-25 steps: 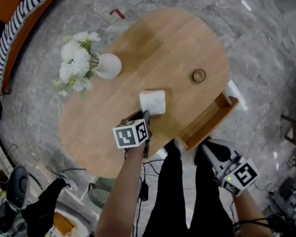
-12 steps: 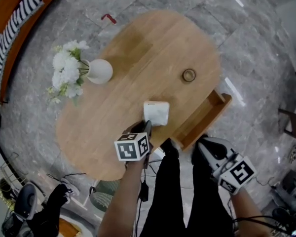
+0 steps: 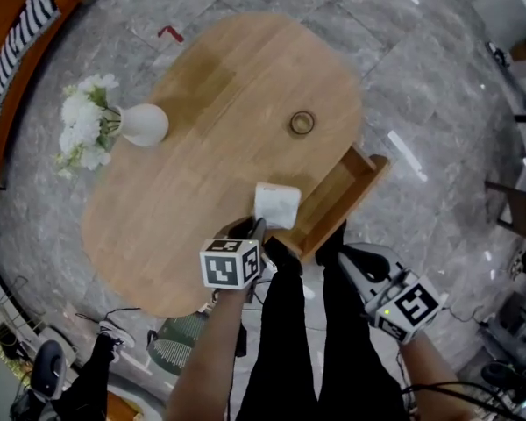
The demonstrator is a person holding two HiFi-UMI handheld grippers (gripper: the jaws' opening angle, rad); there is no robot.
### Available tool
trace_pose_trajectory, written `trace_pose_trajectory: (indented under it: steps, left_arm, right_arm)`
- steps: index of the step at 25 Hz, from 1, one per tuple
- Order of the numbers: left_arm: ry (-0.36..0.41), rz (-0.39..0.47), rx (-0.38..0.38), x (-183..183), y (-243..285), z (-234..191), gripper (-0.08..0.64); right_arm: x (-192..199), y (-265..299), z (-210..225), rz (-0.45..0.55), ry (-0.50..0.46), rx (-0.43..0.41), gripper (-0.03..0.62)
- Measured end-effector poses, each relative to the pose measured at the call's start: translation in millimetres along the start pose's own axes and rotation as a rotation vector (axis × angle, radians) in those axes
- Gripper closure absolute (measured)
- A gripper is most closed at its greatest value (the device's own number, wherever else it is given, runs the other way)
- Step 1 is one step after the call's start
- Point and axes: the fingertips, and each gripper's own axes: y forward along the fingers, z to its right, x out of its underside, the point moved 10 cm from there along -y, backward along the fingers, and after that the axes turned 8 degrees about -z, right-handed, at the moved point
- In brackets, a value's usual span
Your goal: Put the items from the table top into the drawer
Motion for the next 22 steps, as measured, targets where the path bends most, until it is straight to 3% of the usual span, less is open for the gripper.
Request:
trace_pose_trajectory:
  steps: [16, 22]
  left_arm:
    - [0.166, -0.146, 0.084, 20, 53, 79, 0.497]
    - [0.210, -0.203, 0.073, 15, 78, 89, 0.495]
  right_arm:
    - [31, -37, 56, -0.037, -0.028, -0.042, 0.555]
    - [31, -41, 83, -0.053, -0.029, -0.048, 0.555]
